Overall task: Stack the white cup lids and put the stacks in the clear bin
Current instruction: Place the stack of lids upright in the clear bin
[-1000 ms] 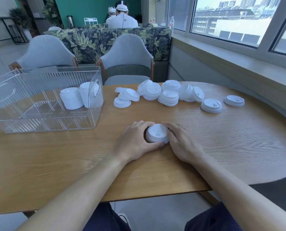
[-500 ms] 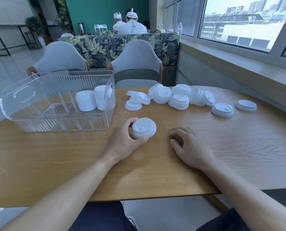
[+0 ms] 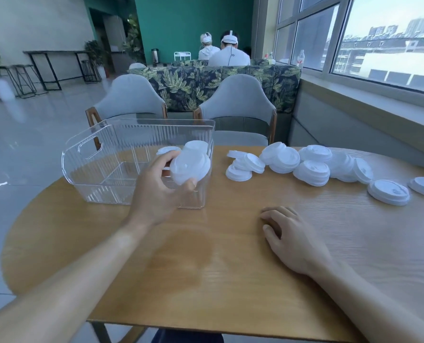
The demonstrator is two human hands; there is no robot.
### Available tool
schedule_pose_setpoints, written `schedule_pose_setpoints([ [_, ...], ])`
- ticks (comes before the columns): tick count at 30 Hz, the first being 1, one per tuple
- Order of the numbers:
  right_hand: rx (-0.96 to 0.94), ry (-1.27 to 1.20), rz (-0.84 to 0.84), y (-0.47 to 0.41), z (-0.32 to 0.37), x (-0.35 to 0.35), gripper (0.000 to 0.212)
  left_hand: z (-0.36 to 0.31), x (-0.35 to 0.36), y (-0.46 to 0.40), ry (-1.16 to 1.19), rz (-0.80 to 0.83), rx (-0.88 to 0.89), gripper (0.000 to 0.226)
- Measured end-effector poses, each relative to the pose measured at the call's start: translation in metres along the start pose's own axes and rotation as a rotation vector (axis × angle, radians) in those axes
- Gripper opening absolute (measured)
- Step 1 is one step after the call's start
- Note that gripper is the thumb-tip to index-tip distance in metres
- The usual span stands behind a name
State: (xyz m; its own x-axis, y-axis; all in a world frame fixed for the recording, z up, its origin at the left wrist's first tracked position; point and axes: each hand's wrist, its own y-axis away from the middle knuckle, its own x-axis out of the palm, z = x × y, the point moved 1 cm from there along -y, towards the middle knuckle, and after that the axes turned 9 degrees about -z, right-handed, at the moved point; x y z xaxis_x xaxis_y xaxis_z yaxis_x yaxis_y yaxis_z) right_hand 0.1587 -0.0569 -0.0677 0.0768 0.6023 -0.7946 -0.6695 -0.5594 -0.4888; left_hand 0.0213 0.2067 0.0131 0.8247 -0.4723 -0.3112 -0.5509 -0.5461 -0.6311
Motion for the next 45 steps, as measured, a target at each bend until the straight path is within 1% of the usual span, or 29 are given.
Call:
schedule_pose_setpoints([
  [2,-0.009,-0.006,0.01,-0.008,0.004,0.008,0.025,0.007,-0.006,-0.01,0.006,-0.011,0.004,0.055],
  [4,-0.015,-0.005,0.016,-0.016,0.008,0.015,0.025,0.019,-0.009,-0.022,-0.011,-0.006,-0.005,0.057],
  [7,-0.016,-0.004,0.018,-0.028,0.013,0.025,0.025,0.042,-0.011,-0.044,-0.077,0.012,-0.053,0.072],
  [9,-0.015,0.01,0.024,-0.036,0.017,0.031,0.026,0.056,-0.012,-0.06,-0.127,0.034,-0.09,0.074],
  [12,-0.006,-0.002,0.034,-0.048,0.021,0.038,0.026,0.073,-0.013,-0.084,-0.2,0.069,-0.114,0.086],
  [16,-0.001,-0.012,0.032,-0.06,0.024,0.048,0.024,0.101,-0.015,-0.117,-0.281,0.126,-0.204,0.077],
  [19,-0.01,-0.037,0.023,-0.065,0.023,0.055,0.023,0.118,-0.015,-0.136,-0.329,0.171,-0.217,0.075],
  [22,-0.019,-0.051,0.027,-0.066,0.021,0.058,0.024,0.123,-0.009,-0.143,-0.335,0.252,-0.215,0.054],
  [23,-0.019,-0.058,0.024,-0.066,0.02,0.058,0.024,0.125,-0.008,-0.144,-0.334,0.274,-0.213,0.051],
  [26,-0.019,-0.076,0.009,-0.065,0.02,0.058,0.025,0.126,-0.005,-0.145,-0.324,0.308,-0.205,0.06],
  [27,-0.018,-0.078,0.008,-0.065,0.02,0.058,0.025,0.129,-0.003,-0.146,-0.317,0.315,-0.2,0.055],
  [29,-0.017,-0.074,0.009,-0.065,0.019,0.059,0.026,0.13,-0.002,-0.146,-0.322,0.328,-0.191,0.025],
  [30,-0.017,-0.071,0.012,-0.065,0.019,0.059,0.026,0.129,-0.001,-0.147,-0.317,0.334,-0.189,0.021],
  [32,-0.014,-0.073,0.014,-0.065,0.019,0.059,0.026,0.127,0.0,-0.149,-0.313,0.343,-0.185,0.028],
  [34,-0.013,-0.076,0.014,-0.065,0.019,0.059,0.026,0.125,0.001,-0.149,-0.317,0.348,-0.207,0.022],
  [37,-0.012,-0.078,0.014,-0.064,0.019,0.058,0.025,0.123,0.002,-0.149,-0.357,0.368,-0.214,0.059],
  [38,-0.012,-0.078,0.014,-0.064,0.019,0.058,0.025,0.122,0.003,-0.15,-0.374,0.37,-0.213,0.062],
  [41,-0.014,-0.078,0.015,-0.064,0.02,0.058,0.026,0.126,0.005,-0.153,-0.393,0.379,-0.209,0.045],
  [43,-0.015,-0.079,0.013,-0.064,0.021,0.058,0.026,0.127,0.006,-0.153,-0.412,0.37,-0.209,0.048],
  [45,-0.014,-0.079,0.012,-0.064,0.021,0.057,0.025,0.127,0.008,-0.151,-0.409,0.356,-0.196,0.045],
])
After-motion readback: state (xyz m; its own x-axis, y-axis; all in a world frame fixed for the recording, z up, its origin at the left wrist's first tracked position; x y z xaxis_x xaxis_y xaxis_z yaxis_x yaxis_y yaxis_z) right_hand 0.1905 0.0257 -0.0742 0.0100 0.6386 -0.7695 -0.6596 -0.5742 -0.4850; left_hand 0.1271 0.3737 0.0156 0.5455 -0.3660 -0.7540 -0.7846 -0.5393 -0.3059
